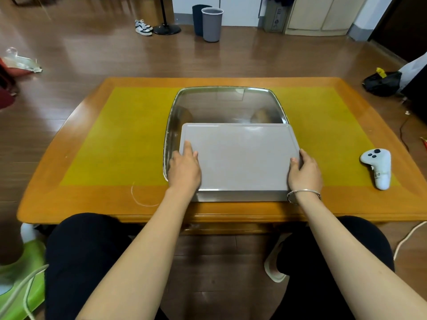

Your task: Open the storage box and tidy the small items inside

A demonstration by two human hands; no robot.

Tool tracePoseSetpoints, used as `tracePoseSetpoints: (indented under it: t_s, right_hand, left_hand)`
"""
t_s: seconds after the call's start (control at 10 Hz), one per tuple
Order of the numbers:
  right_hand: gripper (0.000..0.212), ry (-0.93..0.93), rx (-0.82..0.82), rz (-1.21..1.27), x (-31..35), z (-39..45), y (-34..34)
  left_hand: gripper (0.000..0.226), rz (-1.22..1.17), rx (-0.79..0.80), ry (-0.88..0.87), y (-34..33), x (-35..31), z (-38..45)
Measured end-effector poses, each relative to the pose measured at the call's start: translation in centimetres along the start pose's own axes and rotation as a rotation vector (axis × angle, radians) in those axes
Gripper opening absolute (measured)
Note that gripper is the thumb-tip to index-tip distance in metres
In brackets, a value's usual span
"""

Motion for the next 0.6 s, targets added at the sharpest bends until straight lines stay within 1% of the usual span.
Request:
tracePoseSetpoints:
  t_s: [0.2, 0.4, 0.5, 0.6]
  right_hand:
    - [0.043, -0.005, 0.035, -0.003, 1.9, 4.3, -1.9]
    - [0.043, -0.004, 0.047, -0.007, 2.4, 6.5, -2.9]
    - [0.046, -0.012, 0.114, -0.009, 2.8, 6.0, -2.7]
    - [0.058, -0.011, 0.086, 0.068, 3.5, 5.9, 0.0]
  left_hand:
    - [0.046, 0.026, 0.017, 0.0, -0.2, -0.7, 5.0]
    - [0.045, 0.011, 0.037, 0.001, -0.3, -1.0, 7.4]
    - [0.048, -0.081, 0.075, -0.004, 0.1, -1.3, 7.4]
    - [0.059, -0.301, 0.032, 0.03, 1.6, 0.4, 7.3]
Point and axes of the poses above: each hand's wrist, its own z-axis towards the middle knuckle, its own y-axis out of the back of the hand, x = y × z, the point moved 7 cm from there along z, towards the middle knuckle, and after that the axes turned 3 degrees about x, right-handed, at the moved point
